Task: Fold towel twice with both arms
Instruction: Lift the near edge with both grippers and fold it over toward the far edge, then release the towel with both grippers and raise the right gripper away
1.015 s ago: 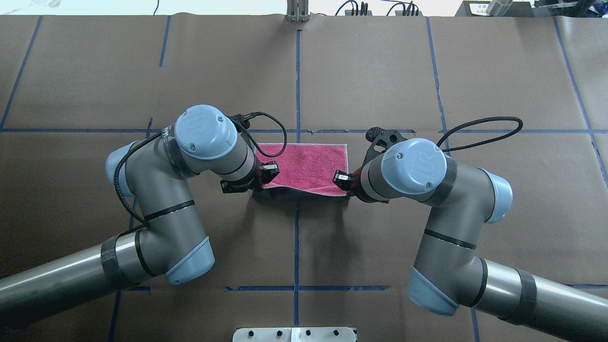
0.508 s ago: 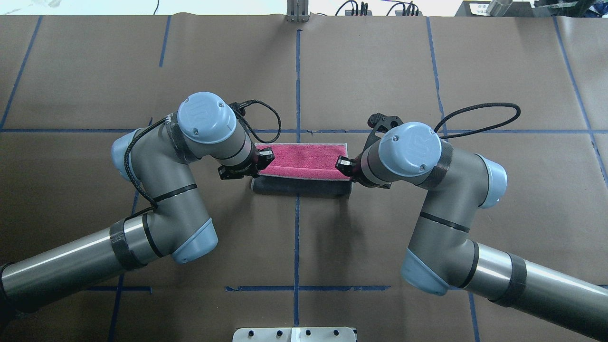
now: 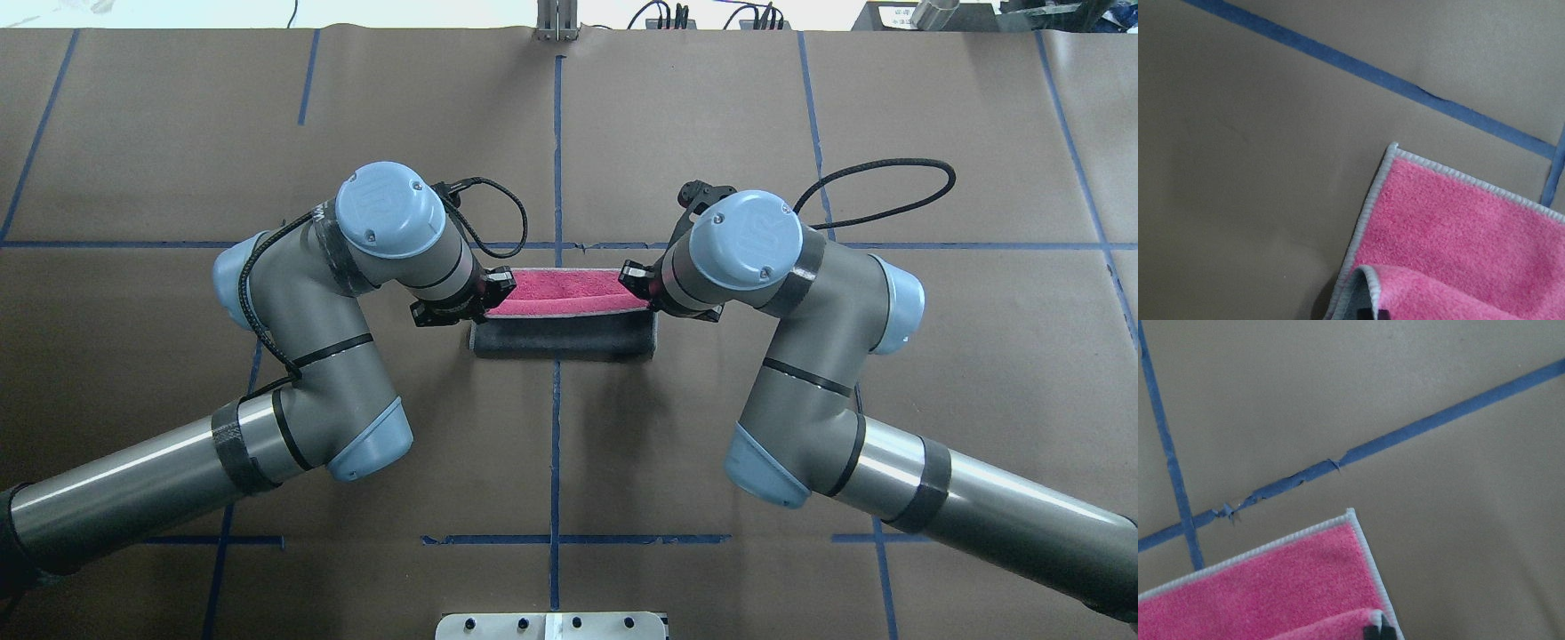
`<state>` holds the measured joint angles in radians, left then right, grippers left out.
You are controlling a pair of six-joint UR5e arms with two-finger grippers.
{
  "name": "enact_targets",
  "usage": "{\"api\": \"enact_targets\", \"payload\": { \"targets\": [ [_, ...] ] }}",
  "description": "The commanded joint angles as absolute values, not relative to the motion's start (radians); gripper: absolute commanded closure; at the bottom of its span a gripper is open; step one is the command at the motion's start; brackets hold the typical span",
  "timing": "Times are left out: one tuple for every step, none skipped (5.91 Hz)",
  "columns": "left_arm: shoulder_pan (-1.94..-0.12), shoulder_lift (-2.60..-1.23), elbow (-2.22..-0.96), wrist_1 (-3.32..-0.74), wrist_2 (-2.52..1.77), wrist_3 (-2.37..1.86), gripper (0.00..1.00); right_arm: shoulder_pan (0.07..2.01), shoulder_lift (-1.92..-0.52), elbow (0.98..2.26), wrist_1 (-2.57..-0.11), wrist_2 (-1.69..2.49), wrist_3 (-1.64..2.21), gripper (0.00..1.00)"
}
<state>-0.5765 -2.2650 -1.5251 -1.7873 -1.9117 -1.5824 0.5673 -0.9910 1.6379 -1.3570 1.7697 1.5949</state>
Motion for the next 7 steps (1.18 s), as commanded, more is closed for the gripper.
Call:
{"api": "enact_targets", "payload": {
  "targets": [
    [-0.61,-2.284,-1.478,-1.801,-1.911,-1.586,0.88,0.63,-0.919,1.521,-1.355,1.83,1.582,0.85],
    [-0.624,-2.336,-1.385,-1.815,-1.91,-1.586,0.01,0.655,-0.876,1.456,-1.35,1.848,1.582,0.32],
    [-0.646,-2.344,-1.341,-1.891,-1.908,-1.585,0.0,0.657,-0.847,1.387,-1.297,1.847,1.58,0.0],
    [-0.669,-2.345,-1.329,-1.899,-1.91,-1.585,0.0,0.675,-0.847,1.367,-1.273,1.848,1.58,0.0],
    [-0.676,-2.347,-1.325,-1.899,-1.913,-1.585,0.0,0.696,-0.841,1.368,-1.273,1.876,1.556,0.0],
    [-0.676,-2.358,-1.327,-1.905,-1.913,-1.589,0.0,0.727,-0.841,1.37,-1.275,1.94,1.534,0.0],
    [-0.664,-2.35,-1.336,-1.907,-1.914,-1.592,0.0,0.767,-0.842,1.376,-1.284,2.01,1.519,0.0]
  ]
}}
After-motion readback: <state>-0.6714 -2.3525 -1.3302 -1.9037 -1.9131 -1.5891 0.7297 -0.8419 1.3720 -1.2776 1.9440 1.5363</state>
